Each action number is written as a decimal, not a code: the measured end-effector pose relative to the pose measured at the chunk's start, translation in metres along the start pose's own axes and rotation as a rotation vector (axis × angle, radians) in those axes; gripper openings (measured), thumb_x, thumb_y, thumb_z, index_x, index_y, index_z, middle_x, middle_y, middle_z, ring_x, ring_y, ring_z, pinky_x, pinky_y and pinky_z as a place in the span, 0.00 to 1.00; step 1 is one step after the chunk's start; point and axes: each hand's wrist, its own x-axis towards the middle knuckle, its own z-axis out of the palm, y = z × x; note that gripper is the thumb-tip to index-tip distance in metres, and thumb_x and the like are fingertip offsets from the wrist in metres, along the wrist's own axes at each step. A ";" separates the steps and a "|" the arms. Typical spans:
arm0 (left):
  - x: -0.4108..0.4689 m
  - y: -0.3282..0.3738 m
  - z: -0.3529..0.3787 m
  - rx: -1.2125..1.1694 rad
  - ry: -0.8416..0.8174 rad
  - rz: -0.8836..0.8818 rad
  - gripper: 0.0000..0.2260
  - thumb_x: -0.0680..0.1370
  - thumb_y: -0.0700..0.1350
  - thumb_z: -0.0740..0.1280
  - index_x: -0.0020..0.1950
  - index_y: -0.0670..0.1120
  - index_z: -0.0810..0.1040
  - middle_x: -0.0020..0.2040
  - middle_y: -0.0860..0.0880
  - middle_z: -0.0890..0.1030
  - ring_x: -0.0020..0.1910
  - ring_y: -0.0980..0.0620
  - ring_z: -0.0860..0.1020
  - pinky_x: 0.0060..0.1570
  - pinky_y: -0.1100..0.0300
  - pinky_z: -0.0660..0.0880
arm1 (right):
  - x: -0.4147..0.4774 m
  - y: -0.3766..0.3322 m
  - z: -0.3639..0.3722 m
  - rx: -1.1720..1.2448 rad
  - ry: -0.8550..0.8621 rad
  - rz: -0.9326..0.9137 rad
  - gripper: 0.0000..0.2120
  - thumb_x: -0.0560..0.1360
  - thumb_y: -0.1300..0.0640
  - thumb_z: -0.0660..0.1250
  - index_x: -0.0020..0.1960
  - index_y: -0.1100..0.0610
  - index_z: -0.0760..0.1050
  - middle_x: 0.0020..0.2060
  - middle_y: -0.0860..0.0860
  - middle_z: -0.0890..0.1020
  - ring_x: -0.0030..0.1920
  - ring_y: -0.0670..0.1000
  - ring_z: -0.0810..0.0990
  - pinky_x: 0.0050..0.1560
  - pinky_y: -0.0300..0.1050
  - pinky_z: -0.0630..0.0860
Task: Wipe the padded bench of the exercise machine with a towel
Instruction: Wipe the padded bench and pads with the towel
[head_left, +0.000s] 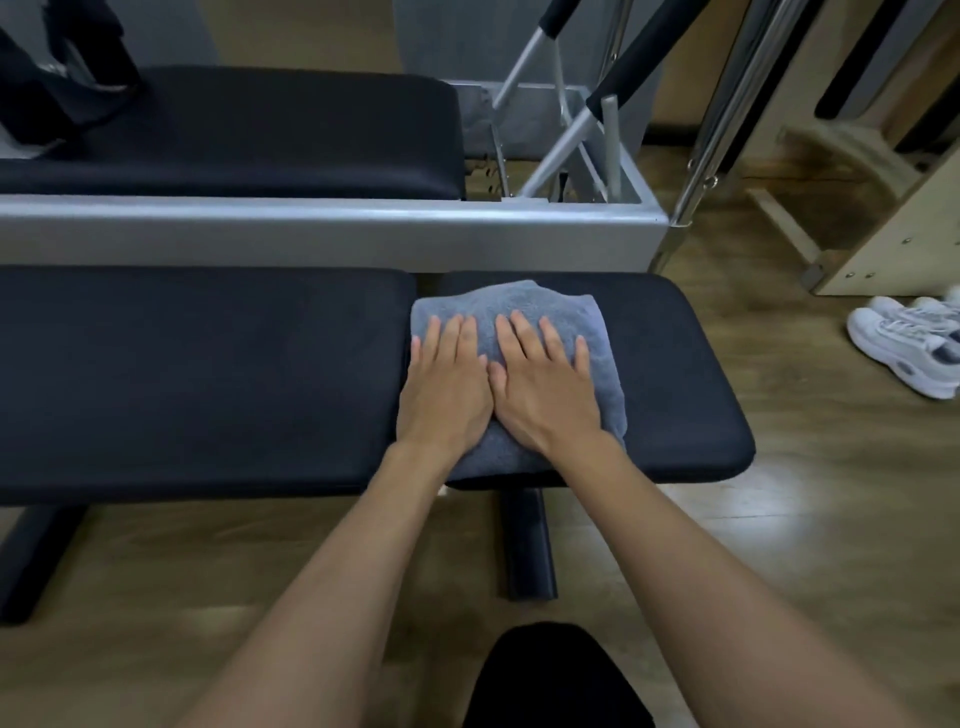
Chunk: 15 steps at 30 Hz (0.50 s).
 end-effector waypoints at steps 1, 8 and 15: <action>-0.012 0.005 0.000 0.015 0.003 -0.004 0.24 0.84 0.48 0.48 0.79 0.41 0.51 0.80 0.44 0.54 0.79 0.46 0.47 0.77 0.51 0.43 | -0.012 0.000 -0.003 0.006 -0.004 -0.009 0.30 0.79 0.42 0.40 0.78 0.51 0.50 0.78 0.50 0.55 0.77 0.56 0.50 0.74 0.63 0.44; -0.034 0.067 0.017 0.174 0.020 -0.067 0.27 0.82 0.50 0.43 0.79 0.41 0.49 0.80 0.43 0.52 0.79 0.45 0.47 0.77 0.48 0.43 | -0.046 0.051 -0.016 -0.019 -0.026 0.040 0.29 0.79 0.41 0.41 0.78 0.47 0.52 0.78 0.47 0.56 0.78 0.53 0.50 0.75 0.59 0.44; 0.004 0.160 0.057 0.140 -0.034 0.009 0.28 0.81 0.51 0.39 0.79 0.39 0.48 0.80 0.40 0.50 0.79 0.42 0.46 0.76 0.44 0.43 | -0.045 0.154 -0.037 -0.018 0.010 0.147 0.28 0.78 0.40 0.43 0.77 0.44 0.55 0.77 0.46 0.57 0.77 0.51 0.51 0.75 0.58 0.50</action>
